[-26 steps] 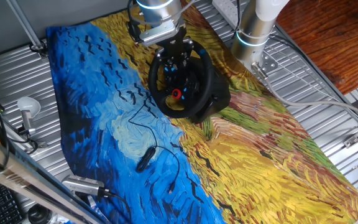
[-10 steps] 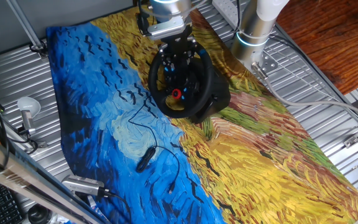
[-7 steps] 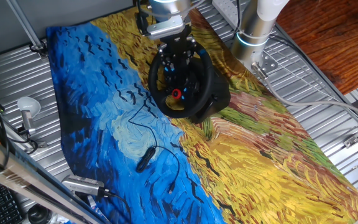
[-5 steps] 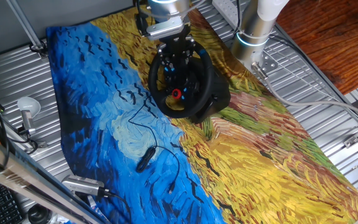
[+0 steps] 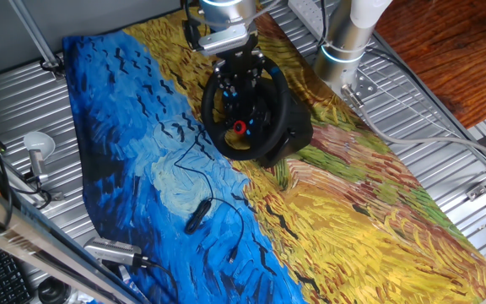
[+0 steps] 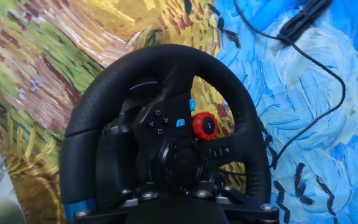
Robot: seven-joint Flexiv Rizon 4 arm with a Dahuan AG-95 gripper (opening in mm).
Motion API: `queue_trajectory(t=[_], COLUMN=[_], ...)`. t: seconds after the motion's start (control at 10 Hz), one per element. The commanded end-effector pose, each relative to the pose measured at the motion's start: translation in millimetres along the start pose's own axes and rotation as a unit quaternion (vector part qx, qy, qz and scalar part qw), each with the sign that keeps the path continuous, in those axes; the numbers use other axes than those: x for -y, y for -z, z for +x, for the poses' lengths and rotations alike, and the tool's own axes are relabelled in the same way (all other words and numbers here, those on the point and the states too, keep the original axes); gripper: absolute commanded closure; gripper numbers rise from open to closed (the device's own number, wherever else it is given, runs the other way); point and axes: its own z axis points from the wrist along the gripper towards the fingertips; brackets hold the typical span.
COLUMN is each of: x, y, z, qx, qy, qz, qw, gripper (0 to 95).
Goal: Rotate the steering wheel 90 degrees clockwise
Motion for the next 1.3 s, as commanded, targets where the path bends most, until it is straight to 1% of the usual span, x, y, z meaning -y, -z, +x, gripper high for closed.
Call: queue_trajectory(t=[0.1, 0.2, 0.4, 0.5, 0.6, 0.7, 0.8, 0.9, 1.0, 1.1, 1.2, 1.3], x=[0.2, -0.4, -1.8, -3.7, -4.3, -8.0, -11.3, -14.0, -18.6, -20.6, -19.8, -19.8], y=[-1.7, -1.5, -2.3, 1.9, 3.5, 12.9, 18.3, 21.5, 26.2, 29.3, 31.8, 33.4], z=[-1.7, -3.6, -8.3, -12.0, -13.1, -19.3, -25.9, -31.4, -40.4, -45.8, -50.9, -52.2], qx=[0.001, -0.001, 0.001, -0.007, -0.009, -0.010, -0.011, -0.016, -0.023, -0.023, -0.026, -0.031], qy=[-0.001, -0.004, 0.000, 0.004, 0.004, -0.006, -0.011, -0.016, -0.020, -0.022, -0.018, -0.016], qz=[-0.006, -0.008, -0.012, -0.013, -0.013, -0.016, -0.018, -0.018, -0.016, -0.015, -0.014, -0.013], qw=[1.0000, 1.0000, 0.9999, 0.9999, 0.9999, 0.9998, 0.9997, 0.9996, 0.9994, 0.9994, 0.9994, 0.9993], gripper=[57.0, 57.0, 57.0, 57.0, 57.0, 57.0, 57.0, 57.0, 57.0, 57.0, 57.0, 57.0])
